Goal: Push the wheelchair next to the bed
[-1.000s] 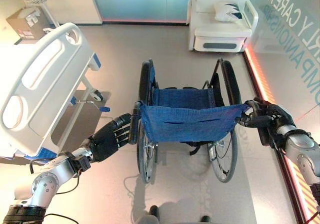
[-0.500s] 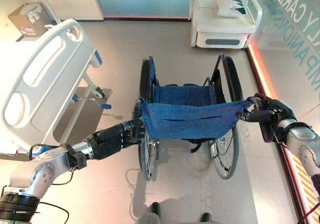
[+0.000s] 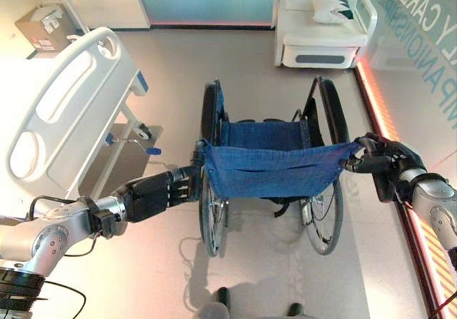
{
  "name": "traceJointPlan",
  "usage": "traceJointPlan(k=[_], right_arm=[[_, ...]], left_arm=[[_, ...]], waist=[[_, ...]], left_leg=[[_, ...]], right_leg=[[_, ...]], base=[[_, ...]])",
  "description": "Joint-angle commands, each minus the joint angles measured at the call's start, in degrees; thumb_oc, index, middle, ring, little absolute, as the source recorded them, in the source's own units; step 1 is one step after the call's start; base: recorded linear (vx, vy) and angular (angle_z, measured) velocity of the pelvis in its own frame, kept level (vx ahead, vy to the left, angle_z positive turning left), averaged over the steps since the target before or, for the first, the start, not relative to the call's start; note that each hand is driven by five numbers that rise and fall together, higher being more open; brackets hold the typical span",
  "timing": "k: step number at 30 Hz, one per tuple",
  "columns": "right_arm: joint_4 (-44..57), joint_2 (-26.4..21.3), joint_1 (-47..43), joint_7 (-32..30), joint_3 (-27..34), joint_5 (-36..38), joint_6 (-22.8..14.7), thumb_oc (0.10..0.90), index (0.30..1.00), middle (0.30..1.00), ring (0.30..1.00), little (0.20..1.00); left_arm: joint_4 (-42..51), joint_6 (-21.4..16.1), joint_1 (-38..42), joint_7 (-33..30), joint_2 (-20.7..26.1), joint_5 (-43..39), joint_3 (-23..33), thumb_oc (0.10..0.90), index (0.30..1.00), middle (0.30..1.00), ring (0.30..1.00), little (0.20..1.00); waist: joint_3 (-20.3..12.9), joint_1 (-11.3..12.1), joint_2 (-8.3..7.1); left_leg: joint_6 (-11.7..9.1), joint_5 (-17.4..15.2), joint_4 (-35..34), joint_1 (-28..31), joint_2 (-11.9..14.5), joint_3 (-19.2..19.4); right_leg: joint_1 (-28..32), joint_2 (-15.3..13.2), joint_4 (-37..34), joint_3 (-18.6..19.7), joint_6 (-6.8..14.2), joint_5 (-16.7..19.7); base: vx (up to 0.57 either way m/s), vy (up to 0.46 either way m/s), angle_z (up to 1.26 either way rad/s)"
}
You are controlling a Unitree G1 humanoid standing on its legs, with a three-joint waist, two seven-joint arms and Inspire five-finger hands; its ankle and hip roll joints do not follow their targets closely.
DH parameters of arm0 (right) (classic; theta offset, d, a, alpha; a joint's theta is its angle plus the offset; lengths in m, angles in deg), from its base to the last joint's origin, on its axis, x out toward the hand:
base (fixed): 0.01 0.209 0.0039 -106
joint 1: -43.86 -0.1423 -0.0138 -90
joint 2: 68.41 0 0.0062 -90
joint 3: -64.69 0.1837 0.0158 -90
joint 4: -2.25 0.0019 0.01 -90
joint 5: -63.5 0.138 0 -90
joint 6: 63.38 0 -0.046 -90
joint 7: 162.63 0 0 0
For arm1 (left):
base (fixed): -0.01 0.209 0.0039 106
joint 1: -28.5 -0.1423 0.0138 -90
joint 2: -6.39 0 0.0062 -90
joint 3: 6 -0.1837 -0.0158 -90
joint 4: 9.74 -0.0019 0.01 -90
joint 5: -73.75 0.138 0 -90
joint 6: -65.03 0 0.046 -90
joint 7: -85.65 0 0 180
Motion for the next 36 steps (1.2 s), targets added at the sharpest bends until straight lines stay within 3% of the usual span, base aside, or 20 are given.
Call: traceJointPlan(k=[1, 7, 15, 20, 26, 29, 30, 31, 32, 33, 34, 36], right_arm=[[-0.85, -9.36, -4.73, -1.74, -0.88, -0.81, -2.97, 0.800, 0.900, 0.900, 0.900, 0.900], [-2.61, -9.29, -8.81, -1.43, -4.59, -0.44, -2.68, 0.800, 0.900, 0.900, 0.900, 0.900], [-3.43, -8.46, -13.34, -2.22, -10.18, 0.24, -2.20, 0.800, 0.900, 0.900, 0.900, 0.900], [-3.47, -7.73, -14.53, -2.72, -12.58, 0.44, -2.62, 0.800, 0.900, 0.900, 0.900, 0.900], [-3.96, -6.45, -15.56, -2.90, -14.16, 0.14, -2.17, 0.800, 0.900, 0.900, 0.900, 0.900], [-4.62, -4.76, -16.78, -2.12, -15.26, -0.88, -1.01, 0.800, 0.900, 0.900, 0.900, 0.900], [-4.85, -4.15, -17.12, -1.64, -15.43, -1.49, -0.46, 0.709, 0.764, 0.764, 0.764, 0.764], [-4.98, -3.57, -17.40, -1.16, -15.57, -2.23, 0.03, 0.668, 0.702, 0.702, 0.702, 0.702], [-5.17, -3.18, -17.61, -0.76, -15.65, -2.68, 0.34, 0.535, 0.502, 0.502, 0.502, 0.502], [-5.33, -2.66, -17.91, -0.45, -15.82, -3.19, 0.73, 0.400, 0.300, 0.300, 0.300, 0.300], [-5.35, -2.24, -18.20, -0.12, -15.85, -3.73, 1.22, 0.400, 0.300, 0.300, 0.300, 0.300], [-5.56, -1.93, -18.75, 0.41, -15.85, -4.24, 1.66, 0.400, 0.300, 0.300, 0.300, 0.300]], left_arm=[[3.08, -4.23, 4.12, 1.91, 2.14, -6.83, 5.74, 0.800, 0.900, 0.900, 0.900, 0.900], [1.78, 0.91, 9.77, 5.19, 0.73, -10.51, -0.43, 0.800, 0.900, 0.900, 0.900, 0.900], [-1.26, 3.25, 18.91, 8.13, 0.83, -7.08, -11.83, 0.800, 0.900, 0.900, 0.900, 0.900], [-1.70, 4.14, 22.31, 6.54, 0.87, -8.34, -16.71, 0.800, 0.900, 0.900, 0.900, 0.900], [-2.52, 3.07, 25.16, -1.11, -1.40, -18.05, -19.48, 0.800, 0.900, 0.900, 0.900, 0.900], [-3.20, -3.53, 27.10, -8.79, -5.29, -24.03, -19.92, 0.800, 0.900, 0.900, 0.900, 0.900], [-2.93, -5.74, 27.53, -11.95, -7.11, -25.68, -19.14, 0.800, 0.900, 0.900, 0.900, 0.900], [-3.00, -7.73, 27.85, -13.38, -8.17, -26.93, -18.49, 0.800, 0.900, 0.900, 0.900, 0.900], [-3.00, -8.76, 28.11, -14.02, -9.08, -27.29, -18.12, 0.800, 0.900, 0.900, 0.900, 0.900], [-2.82, -9.78, 28.25, -14.56, -10.30, -27.30, -17.39, 0.536, 0.505, 0.505, 0.505, 0.505], [-2.94, -11.13, 28.46, -14.69, -11.07, -27.12, -16.85, 0.400, 0.300, 0.300, 0.300, 0.300], [-3.02, -11.76, 28.73, -15.04, -12.17, -26.14, -16.28, 0.400, 0.300, 0.300, 0.300, 0.300]], waist=[[-4.70, 0.19, 1.20], [-4.86, -0.54, 1.41], [-4.71, -2.12, 1.49], [-4.33, -2.92, 1.61], [-4.00, -3.55, 1.62], [-3.85, -3.84, 1.22], [-3.78, -3.86, 1.02], [-3.72, -3.91, 0.94], [-3.72, -3.96, 0.85], [-3.64, -3.98, 0.75], [-3.57, -3.98, 0.64], [-3.43, -3.98, 0.51]], left_leg=[[-2.56, -2.39, 3.27, -0.03, 1.43, 0.90], [-2.57, -2.34, 3.08, 0.16, 1.29, 1.08], [-2.33, -2.36, 2.76, 1.04, 1.23, 1.85], [-2.17, -2.42, 2.98, 1.19, 1.11, 2.28], [-2.21, -2.33, 3.14, 1.17, 1.16, 2.64], [-2.20, -2.45, 3.30, 1.36, 1.17, 2.73], [-2.26, -2.53, 3.37, 1.37, 1.22, 2.72], [-2.26, -2.55, 3.34, 1.47, 1.22, 2.68], [-2.27, -2.58, 3.30, 1.55, 1.22, 2.67], [-2.35, -2.59, 3.31, 1.63, 1.28, 2.72], [-2.40, -2.61, 3.38, 1.66, 1.32, 2.68], [-2.45, -2.62, 3.49, 1.63, 1.34, 2.60]], right_leg=[[-2.27, -0.26, 4.87, -0.93, -1.37, -0.99], [-2.26, -0.10, 4.75, -0.52, -1.36, -0.98], [-2.05, 0.31, 4.38, 0.73, -1.11, -0.62], [-2.15, 0.55, 4.34, 1.59, -1.00, -0.49], [-2.35, 0.72, 4.56, 2.04, -0.99, -0.45], [-2.27, 0.75, 4.72, 2.24, -1.07, -0.52], [-2.30, 0.77, 4.84, 2.22, -1.12, -0.60], [-2.30, 0.81, 4.89, 2.29, -1.16, -0.58], [-2.26, 0.85, 4.86, 2.35, -1.22, -0.60], [-2.19, 0.87, 4.87, 2.34, -1.32, -0.64], [-2.16, 0.86, 4.92, 2.32, -1.38, -0.66], [-2.15, 0.86, 5.03, 2.32, -1.47, -0.71]], base=[[0.00, 0.000, 0.00], [0.00, 0.000, 0.00], [0.00, 0.000, 0.00], [0.00, -0.011, -0.02], [0.00, -0.012, -0.06], [0.02, -0.020, 0.00], [0.00, 0.000, 0.00], [0.00, 0.000, 0.00], [0.00, 0.000, 0.00], [0.00, 0.000, 0.00], [0.02, -0.014, -0.03], [0.00, 0.000, 0.00]])
